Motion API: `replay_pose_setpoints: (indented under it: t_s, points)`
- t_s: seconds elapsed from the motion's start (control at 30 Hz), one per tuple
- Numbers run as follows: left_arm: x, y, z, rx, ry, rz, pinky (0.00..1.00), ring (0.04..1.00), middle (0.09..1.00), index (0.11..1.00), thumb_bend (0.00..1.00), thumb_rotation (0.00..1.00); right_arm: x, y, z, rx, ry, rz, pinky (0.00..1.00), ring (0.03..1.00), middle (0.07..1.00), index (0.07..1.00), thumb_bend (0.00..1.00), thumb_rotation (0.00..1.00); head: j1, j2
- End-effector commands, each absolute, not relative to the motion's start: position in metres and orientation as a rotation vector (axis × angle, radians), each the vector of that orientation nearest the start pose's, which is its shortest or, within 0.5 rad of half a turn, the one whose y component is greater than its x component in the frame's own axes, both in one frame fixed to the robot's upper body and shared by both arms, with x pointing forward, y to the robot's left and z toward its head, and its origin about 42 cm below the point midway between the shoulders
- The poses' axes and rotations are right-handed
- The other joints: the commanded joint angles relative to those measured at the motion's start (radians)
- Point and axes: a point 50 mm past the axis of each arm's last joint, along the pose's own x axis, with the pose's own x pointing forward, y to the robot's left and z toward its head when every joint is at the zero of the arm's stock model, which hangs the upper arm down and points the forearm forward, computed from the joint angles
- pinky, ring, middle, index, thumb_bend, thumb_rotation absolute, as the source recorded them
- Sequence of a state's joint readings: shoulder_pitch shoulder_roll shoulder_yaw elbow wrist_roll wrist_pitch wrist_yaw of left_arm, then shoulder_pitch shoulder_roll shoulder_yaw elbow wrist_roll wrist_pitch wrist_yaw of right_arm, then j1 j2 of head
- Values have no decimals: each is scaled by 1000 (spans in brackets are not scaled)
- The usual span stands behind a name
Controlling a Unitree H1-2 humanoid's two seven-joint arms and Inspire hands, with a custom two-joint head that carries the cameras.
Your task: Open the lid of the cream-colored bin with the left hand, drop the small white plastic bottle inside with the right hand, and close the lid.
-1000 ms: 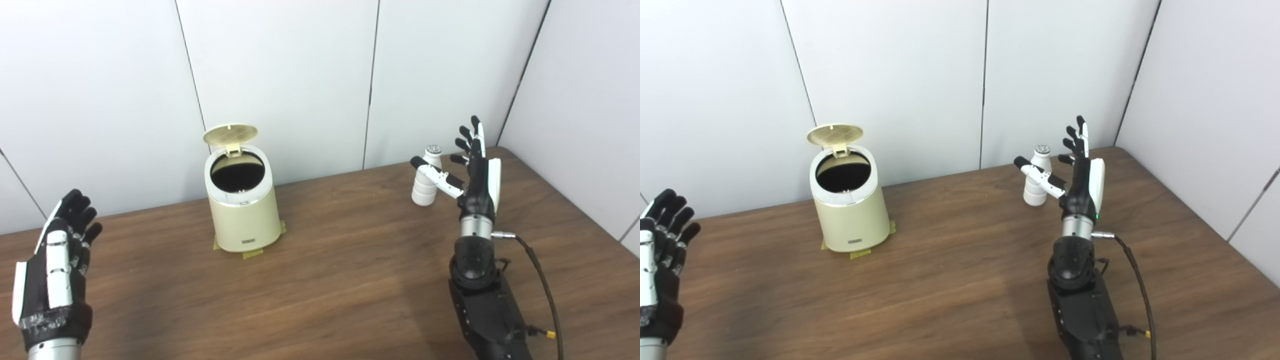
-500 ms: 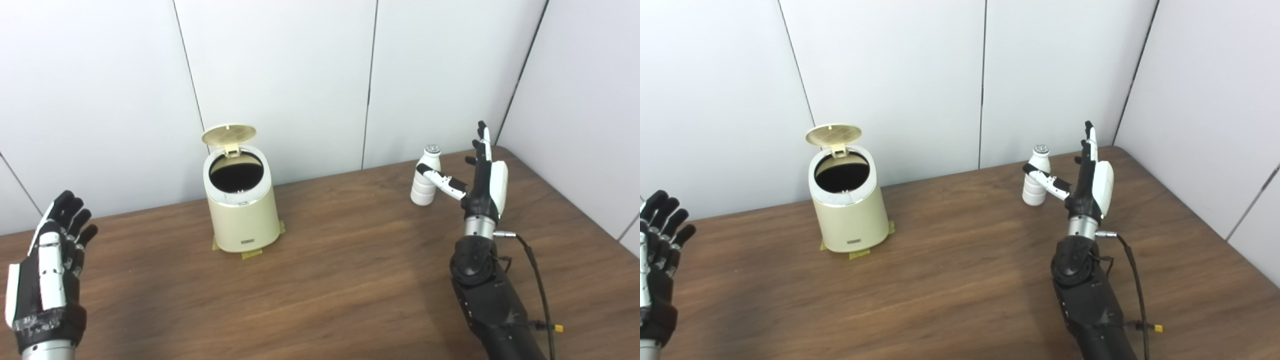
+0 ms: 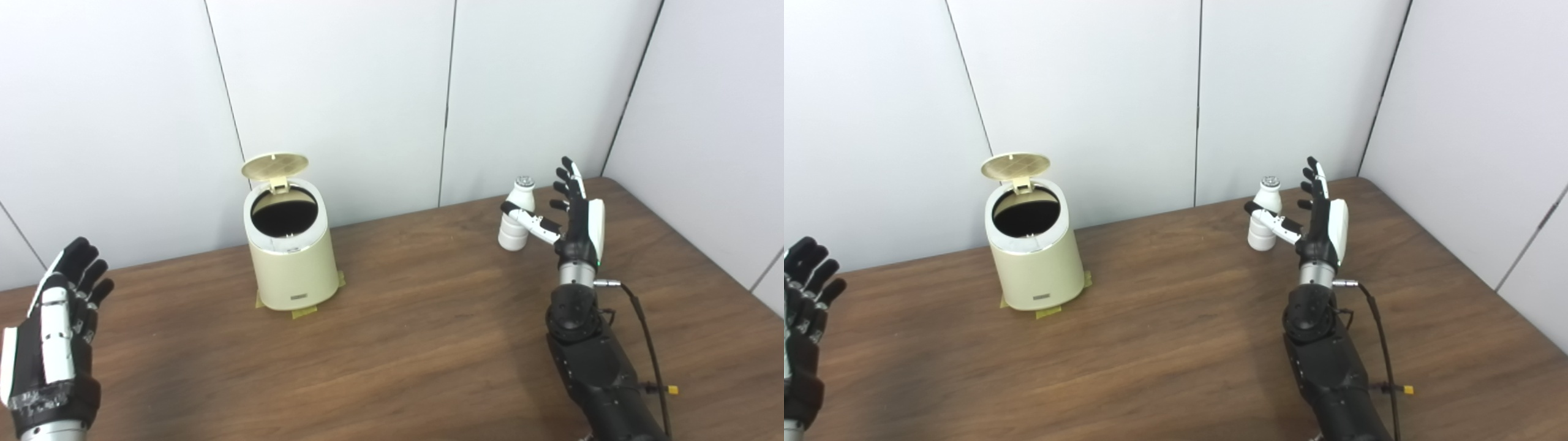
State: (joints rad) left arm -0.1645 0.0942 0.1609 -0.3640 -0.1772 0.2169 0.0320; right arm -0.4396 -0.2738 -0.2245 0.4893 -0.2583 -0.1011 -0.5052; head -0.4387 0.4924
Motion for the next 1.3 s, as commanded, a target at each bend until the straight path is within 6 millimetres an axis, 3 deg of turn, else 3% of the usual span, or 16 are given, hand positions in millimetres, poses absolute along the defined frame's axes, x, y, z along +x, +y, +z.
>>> replay_pose_setpoints:
  t_s: [0.0,0.23,0.63,0.97,1.27]
  points:
    - [313,257,255,-78,-418,52,900,911,914,905,207,873,423,-378,195,-453,-237,-679,686,824,887,892,875,342,-3,0]
    - [309,255,259,-55,-434,55,902,913,917,904,201,900,430,-385,197,-431,-213,-649,710,806,837,868,851,274,0,1]
    - [305,256,264,-45,-440,28,907,915,911,896,198,912,430,-384,204,-458,-186,-627,640,752,806,873,885,322,-1,4]
    - [303,254,266,-35,-443,28,900,919,918,901,187,906,426,-385,211,-445,-135,-561,683,774,818,834,873,273,0,9]
    - [303,254,268,-38,-445,27,926,928,926,906,182,902,426,-385,216,-530,-61,-537,585,699,758,826,898,204,1,13]
